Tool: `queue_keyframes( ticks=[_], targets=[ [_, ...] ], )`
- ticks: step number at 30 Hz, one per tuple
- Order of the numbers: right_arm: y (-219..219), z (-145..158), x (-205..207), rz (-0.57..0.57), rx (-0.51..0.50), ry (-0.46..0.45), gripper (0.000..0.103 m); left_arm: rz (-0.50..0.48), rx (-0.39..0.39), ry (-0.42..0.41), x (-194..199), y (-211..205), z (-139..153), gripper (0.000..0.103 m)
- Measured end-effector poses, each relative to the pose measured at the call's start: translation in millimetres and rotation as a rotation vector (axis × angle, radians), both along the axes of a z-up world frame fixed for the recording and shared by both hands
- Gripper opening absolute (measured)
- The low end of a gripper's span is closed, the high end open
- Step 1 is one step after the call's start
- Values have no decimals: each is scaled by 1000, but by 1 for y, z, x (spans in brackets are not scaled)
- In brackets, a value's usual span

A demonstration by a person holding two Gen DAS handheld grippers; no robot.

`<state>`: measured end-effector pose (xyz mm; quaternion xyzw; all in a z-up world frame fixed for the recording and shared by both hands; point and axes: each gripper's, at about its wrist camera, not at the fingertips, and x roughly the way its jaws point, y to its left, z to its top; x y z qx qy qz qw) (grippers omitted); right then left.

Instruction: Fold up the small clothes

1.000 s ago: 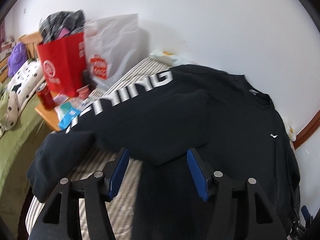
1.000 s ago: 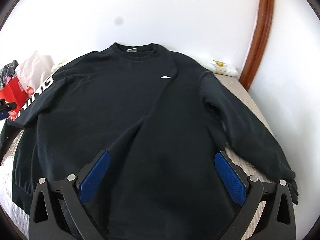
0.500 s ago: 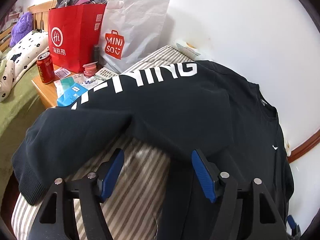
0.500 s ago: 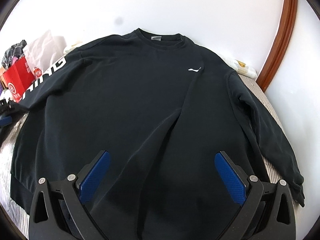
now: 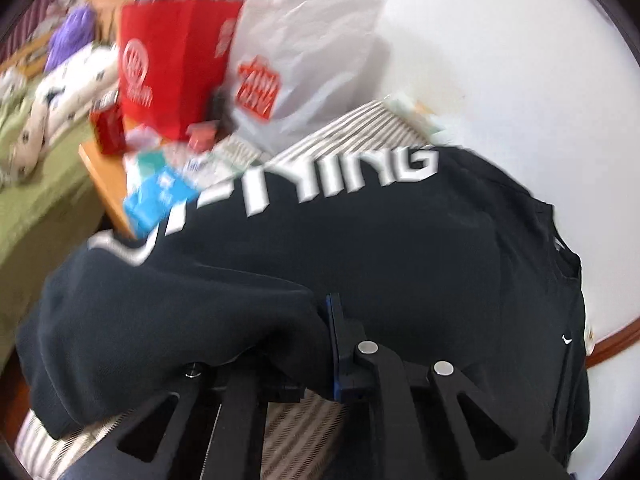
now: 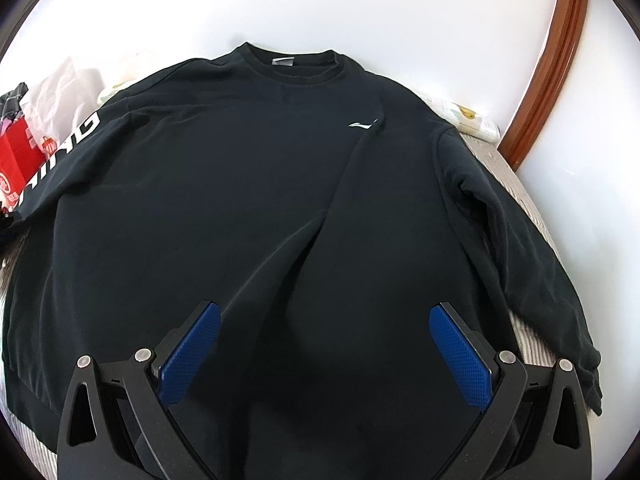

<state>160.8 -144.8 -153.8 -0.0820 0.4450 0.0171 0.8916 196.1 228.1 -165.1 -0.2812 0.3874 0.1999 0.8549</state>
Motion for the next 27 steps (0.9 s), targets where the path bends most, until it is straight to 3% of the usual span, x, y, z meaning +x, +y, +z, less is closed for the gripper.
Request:
queue_keyframes(
  ticks=[7,13,19,27],
  targets=[
    [-16,19,4,13,25,-55,102,-157,122,-131,24,-56,70,6],
    [-44,39,5,-15,30,-104,102,-325,178,-197,57,-131,101,6],
    [-91,46,1,-91,30,-123,102,-452,187,-174,90,-199,91,6],
    [-135,33,-2,-158,8,-101,102,-561,152,-39,118,-256,52,6]
  ],
)
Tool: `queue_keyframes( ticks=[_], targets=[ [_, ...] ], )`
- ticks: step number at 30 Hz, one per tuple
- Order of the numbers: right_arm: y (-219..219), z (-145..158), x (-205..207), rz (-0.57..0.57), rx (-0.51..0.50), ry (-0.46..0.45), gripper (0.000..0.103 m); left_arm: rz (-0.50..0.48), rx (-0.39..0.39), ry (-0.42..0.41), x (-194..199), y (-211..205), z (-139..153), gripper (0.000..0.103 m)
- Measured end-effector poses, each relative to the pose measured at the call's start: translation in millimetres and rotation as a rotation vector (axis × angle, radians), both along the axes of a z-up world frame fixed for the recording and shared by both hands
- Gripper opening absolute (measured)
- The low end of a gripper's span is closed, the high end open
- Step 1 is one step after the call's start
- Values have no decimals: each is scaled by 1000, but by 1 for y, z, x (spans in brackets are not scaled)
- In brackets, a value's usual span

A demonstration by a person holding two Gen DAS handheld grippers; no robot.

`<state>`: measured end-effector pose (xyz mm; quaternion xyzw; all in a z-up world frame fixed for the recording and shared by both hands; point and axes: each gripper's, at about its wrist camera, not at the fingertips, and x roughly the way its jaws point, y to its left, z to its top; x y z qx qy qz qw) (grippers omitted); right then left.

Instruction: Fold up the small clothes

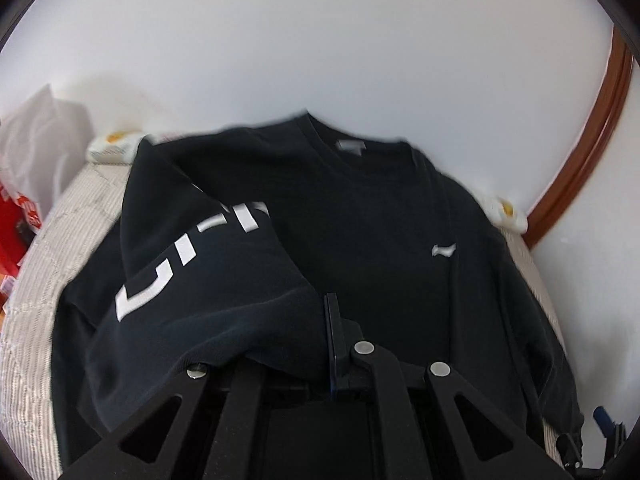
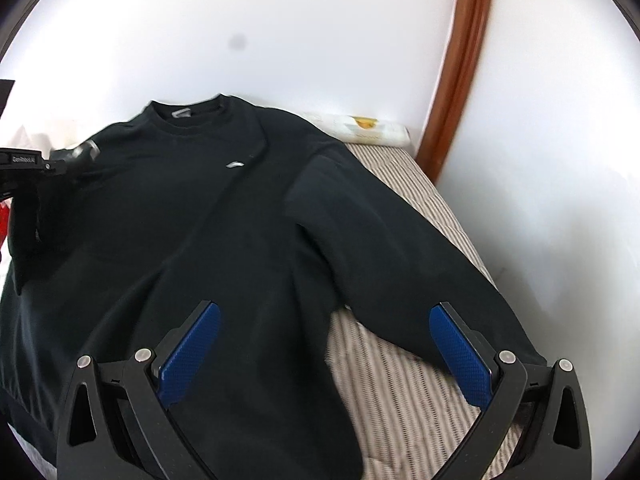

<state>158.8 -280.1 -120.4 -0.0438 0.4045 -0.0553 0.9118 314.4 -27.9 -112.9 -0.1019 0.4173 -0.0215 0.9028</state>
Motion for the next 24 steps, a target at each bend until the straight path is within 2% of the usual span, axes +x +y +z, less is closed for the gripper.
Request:
queue_keyframes(
  ticks=[3,4,6,9,11,12,13,15,18,20,24],
  targets=[
    [-5,-2,1,-4,7,5,102,-15,9,76,3,-9,-9,7],
    [-4,-2,2,2,12,4,102,-18,6,81,1,-9,-10,12],
    [3,1,5,22,13,-1,102,-44,-31,73,-7,-8,-7,20],
    [24,8,9,74,-1,-24,102,-70,-54,41,-28,1,6,26],
    [42,13,13,115,1,-36,102,-77,-54,20,-40,10,15,37],
    [50,15,15,132,10,-43,102,-78,-60,9,-47,17,20,53],
    [60,17,17,148,19,-45,102,-78,-64,-6,-54,24,24,63],
    [82,22,20,191,33,-58,93,-56,-40,-61,-74,43,34,64],
    [121,24,25,250,22,-66,86,-16,-18,-78,-90,73,39,64],
    [143,22,29,284,35,-56,84,20,-21,-66,-101,100,35,64],
    [192,11,37,367,59,-10,84,145,37,1,-119,157,13,64]
  ],
)
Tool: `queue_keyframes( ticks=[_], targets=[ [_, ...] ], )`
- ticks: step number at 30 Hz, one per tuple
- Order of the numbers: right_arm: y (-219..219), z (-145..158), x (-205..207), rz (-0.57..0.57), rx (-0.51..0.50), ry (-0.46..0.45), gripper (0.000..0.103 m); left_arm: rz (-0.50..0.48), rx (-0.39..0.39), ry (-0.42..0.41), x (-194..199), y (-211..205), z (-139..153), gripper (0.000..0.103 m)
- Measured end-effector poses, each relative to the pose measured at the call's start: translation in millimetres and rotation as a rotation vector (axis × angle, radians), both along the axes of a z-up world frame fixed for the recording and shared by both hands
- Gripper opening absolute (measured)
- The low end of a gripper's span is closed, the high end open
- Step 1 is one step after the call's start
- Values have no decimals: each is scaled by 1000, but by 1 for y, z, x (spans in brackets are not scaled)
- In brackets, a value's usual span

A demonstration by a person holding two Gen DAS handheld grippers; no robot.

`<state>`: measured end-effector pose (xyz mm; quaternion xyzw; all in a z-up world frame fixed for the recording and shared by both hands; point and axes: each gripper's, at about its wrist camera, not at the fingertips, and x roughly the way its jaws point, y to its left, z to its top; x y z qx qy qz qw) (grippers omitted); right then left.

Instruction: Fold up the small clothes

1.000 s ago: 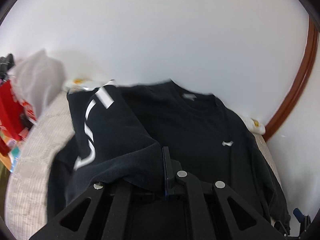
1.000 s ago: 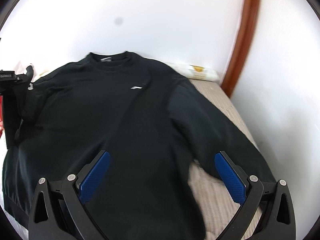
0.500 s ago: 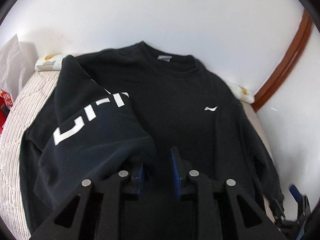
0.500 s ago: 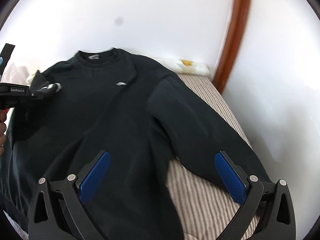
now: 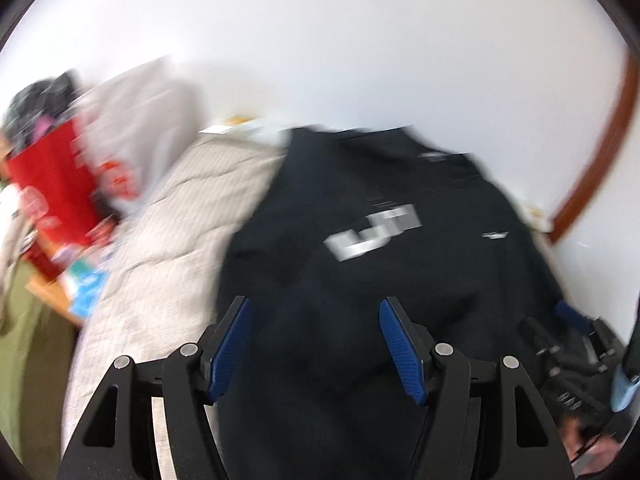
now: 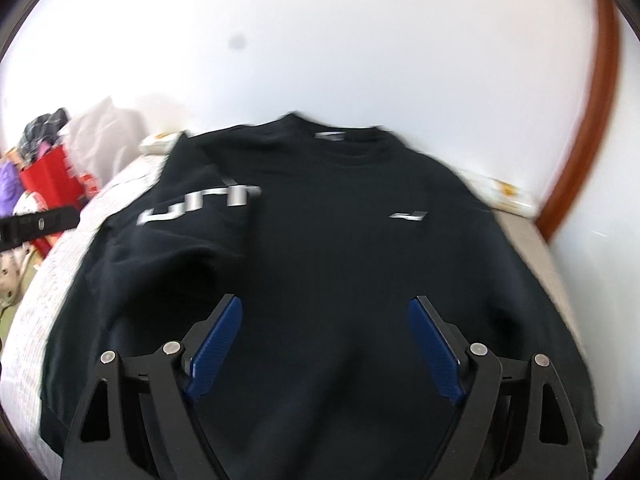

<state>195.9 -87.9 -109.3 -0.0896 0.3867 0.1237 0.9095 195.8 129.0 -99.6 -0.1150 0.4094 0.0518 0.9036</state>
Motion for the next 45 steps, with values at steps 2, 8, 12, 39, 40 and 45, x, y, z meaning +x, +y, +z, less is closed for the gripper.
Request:
queue_keyframes(
  ticks=[2,8,12,39,40,45],
  targets=[
    [28,-9,2,62,1,27,84,45,10,33,-10,26,-14,64],
    [94,-32,11,187,-16,56,84,59,-24,123,-28,64,-55,64],
    [126,-44,15,243,-26,72,84,9,-58,133,-27,62,-74,64],
    [-67,-11,106,-75,249,53,14,-20,73,160,-9,28,-91,68],
    [-81,-17,109,-110,252,78,15,-20,74,162,-9,29,-91,68],
    [-112,-35,102,-152,274,169,19,-23,68,168,-8,28,-90,68]
  ],
)
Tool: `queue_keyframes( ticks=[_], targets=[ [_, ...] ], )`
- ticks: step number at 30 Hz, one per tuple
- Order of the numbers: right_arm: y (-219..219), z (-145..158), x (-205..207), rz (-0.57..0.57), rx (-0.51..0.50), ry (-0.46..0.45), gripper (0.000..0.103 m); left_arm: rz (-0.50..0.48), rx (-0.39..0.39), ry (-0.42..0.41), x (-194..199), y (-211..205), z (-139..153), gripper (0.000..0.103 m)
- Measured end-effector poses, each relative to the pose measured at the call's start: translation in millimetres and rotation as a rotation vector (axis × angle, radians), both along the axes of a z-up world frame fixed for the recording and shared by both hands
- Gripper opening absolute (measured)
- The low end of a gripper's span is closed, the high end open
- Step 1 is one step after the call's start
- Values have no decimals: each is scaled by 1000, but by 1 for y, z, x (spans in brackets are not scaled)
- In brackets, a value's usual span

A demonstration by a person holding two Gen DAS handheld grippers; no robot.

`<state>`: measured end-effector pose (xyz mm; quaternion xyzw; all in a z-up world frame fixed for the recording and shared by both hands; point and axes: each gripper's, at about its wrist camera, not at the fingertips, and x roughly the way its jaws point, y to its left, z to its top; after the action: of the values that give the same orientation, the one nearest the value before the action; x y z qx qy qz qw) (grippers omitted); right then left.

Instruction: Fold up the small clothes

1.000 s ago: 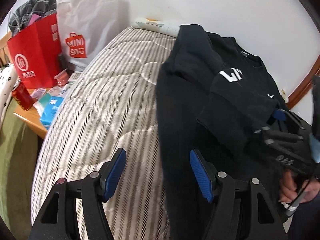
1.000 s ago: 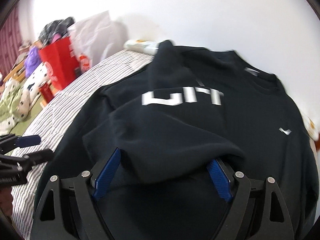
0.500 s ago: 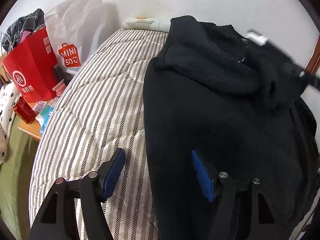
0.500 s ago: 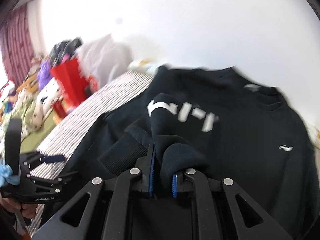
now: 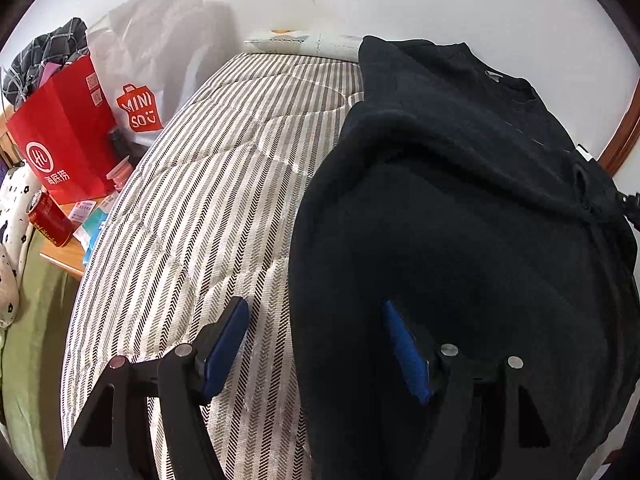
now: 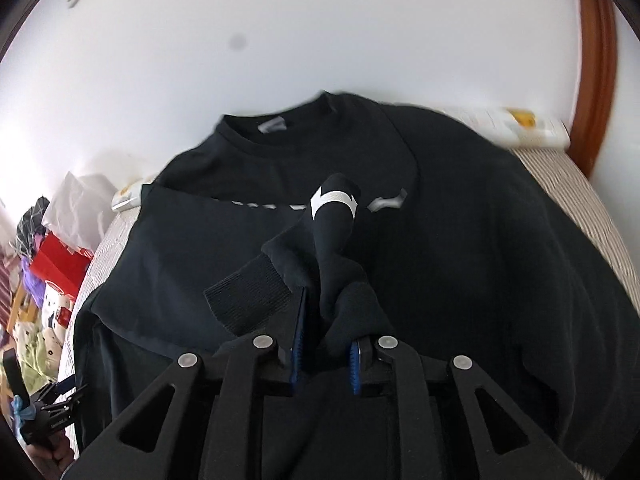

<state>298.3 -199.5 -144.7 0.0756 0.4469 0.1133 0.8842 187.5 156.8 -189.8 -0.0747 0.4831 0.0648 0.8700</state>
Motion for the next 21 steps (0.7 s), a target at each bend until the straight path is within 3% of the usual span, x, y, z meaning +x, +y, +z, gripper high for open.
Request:
queue_keyframes(
  ticks=[1,3,5,7,12,17,21],
  targets=[
    [-1,0,-3,6,-4,-1,22,-2,0,0,0,0,0,68],
    [1,3,-10,23,-48,-12,48,-1,-1,-2,0,0,0,68],
    [6,11,-19,55,-61,-58,62,0,-5,1,0,-1,0,68],
    [7,21,-30,39,-113,-126,64,5,-14,4,-1,0,1,68],
    [25,21,-40,104,-153,-130,66,-4,-17,6,-3,-5,2,68],
    [70,-12,-27,216,-239,-96,65,-16,-25,-2,-3,-11,5,68],
    [90,-41,-9,218,-330,-34,65,-23,-21,14,1,-14,1,68]
  ],
)
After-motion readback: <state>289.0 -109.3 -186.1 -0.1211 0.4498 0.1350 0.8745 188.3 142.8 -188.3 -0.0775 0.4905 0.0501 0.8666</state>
